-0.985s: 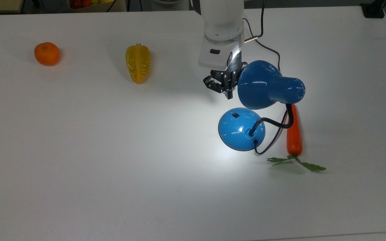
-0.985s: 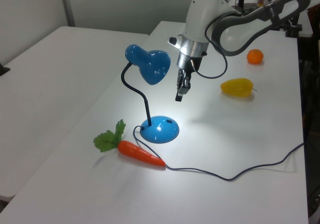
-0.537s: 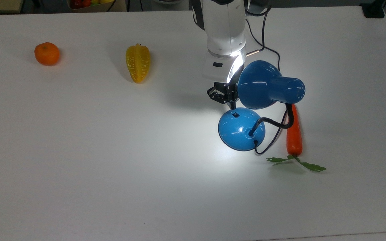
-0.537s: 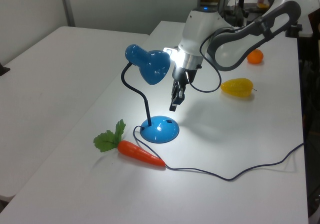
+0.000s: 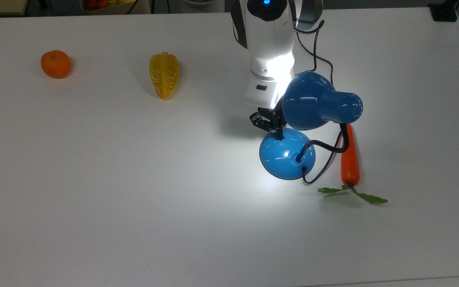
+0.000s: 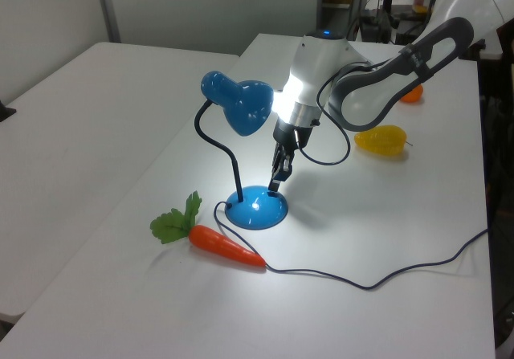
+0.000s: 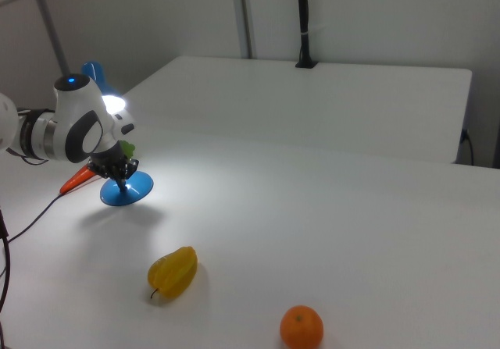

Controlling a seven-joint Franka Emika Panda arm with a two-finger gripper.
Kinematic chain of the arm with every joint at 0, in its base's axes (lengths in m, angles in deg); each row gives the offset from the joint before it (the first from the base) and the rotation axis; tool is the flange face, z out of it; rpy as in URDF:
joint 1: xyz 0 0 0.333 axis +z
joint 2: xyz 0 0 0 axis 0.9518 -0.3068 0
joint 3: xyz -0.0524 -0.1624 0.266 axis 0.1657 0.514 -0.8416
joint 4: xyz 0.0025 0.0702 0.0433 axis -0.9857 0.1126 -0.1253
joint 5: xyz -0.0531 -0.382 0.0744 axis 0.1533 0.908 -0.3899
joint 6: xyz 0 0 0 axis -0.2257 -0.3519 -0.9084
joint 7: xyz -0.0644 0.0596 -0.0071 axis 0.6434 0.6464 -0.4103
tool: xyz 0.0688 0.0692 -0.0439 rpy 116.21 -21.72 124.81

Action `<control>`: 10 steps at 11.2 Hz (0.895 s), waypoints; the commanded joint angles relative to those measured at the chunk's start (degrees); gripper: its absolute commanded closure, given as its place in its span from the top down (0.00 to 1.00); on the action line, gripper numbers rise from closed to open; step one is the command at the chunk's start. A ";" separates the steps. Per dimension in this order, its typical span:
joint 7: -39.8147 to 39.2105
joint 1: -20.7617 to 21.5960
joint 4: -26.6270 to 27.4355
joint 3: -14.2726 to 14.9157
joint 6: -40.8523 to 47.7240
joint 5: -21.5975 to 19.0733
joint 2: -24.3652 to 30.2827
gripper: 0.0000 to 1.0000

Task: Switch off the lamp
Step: 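Lower the gripper onto the switch on the blue lamp base and press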

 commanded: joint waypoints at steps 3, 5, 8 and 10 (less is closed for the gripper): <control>1.70 0.61 0.55 0.27 -1.34 1.49 -0.36 0.00; 1.70 0.61 0.55 0.35 -1.34 1.67 -0.89 0.00; 1.70 0.61 1.07 0.35 -1.34 2.54 -1.07 0.00; 1.70 0.61 1.34 0.35 -1.34 2.63 -1.15 0.00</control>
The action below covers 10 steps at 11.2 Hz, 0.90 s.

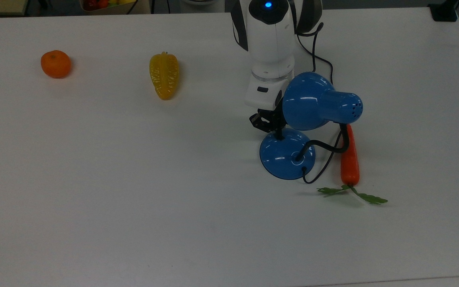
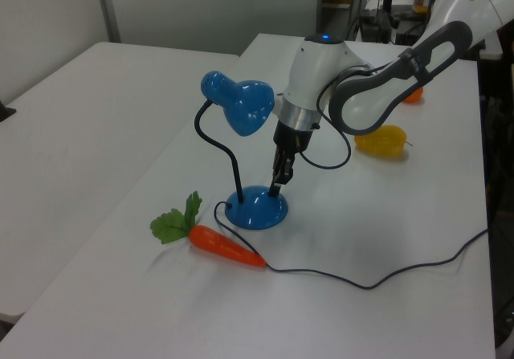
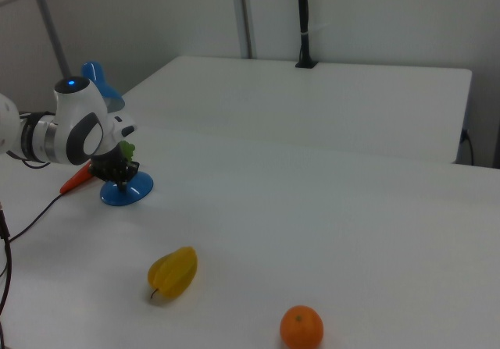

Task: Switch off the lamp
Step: 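Lift the gripper up off the lamp base switch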

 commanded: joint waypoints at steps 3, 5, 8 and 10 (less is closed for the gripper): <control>1.52 0.54 2.17 0.36 -1.33 1.78 -0.66 0.00; 1.52 0.54 3.13 0.27 -1.25 2.30 -0.58 0.00; 1.52 0.54 4.45 0.36 -1.16 3.10 -0.58 0.00; 1.52 0.45 4.72 0.36 -1.16 3.45 -0.58 0.00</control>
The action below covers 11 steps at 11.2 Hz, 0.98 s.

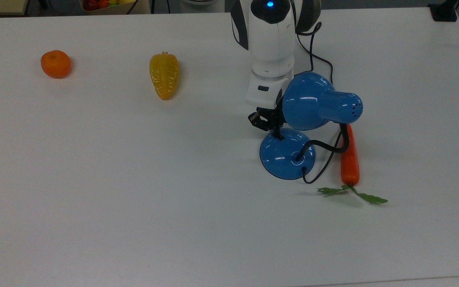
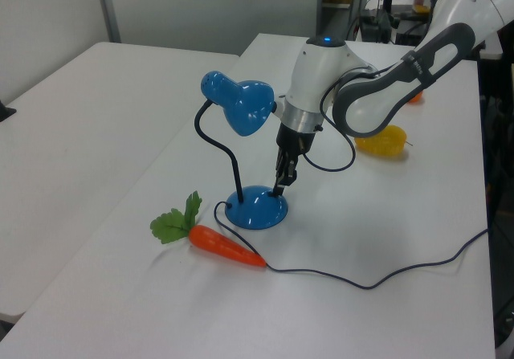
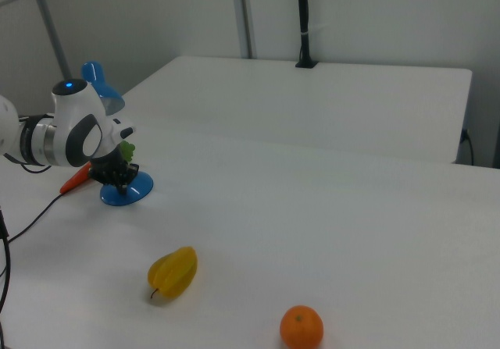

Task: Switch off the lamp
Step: 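Lift the gripper up off the lamp base switch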

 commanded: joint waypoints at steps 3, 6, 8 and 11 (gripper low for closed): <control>1.54 -0.07 3.43 0.28 -0.36 1.44 -0.13 0.00; 1.63 -0.60 3.34 0.37 6.64 1.35 3.11 0.00; 1.54 -0.95 3.17 0.37 12.27 1.44 5.92 0.00; 1.10 -2.00 2.90 0.37 21.58 1.44 10.40 0.00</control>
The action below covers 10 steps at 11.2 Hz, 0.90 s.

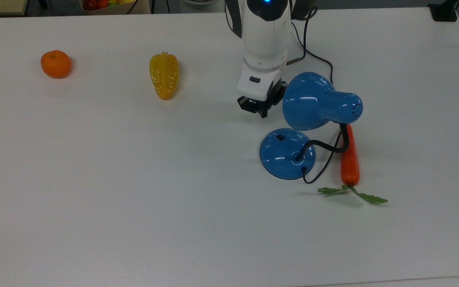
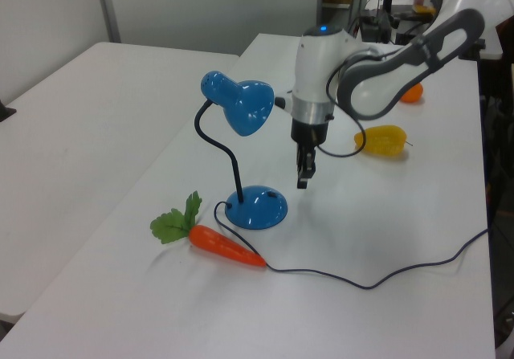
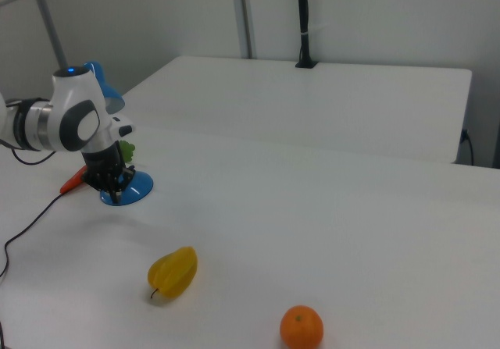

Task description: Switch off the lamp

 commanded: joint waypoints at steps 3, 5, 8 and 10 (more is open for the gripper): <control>1.15 -1.44 1.75 0.22 15.20 0.91 10.16 0.66; 2.03 -2.06 1.66 0.30 19.51 0.39 14.02 1.00; 10.35 -2.59 -2.01 0.48 27.76 0.03 18.16 1.00; 14.76 -3.29 -5.09 0.65 32.34 0.03 19.31 1.00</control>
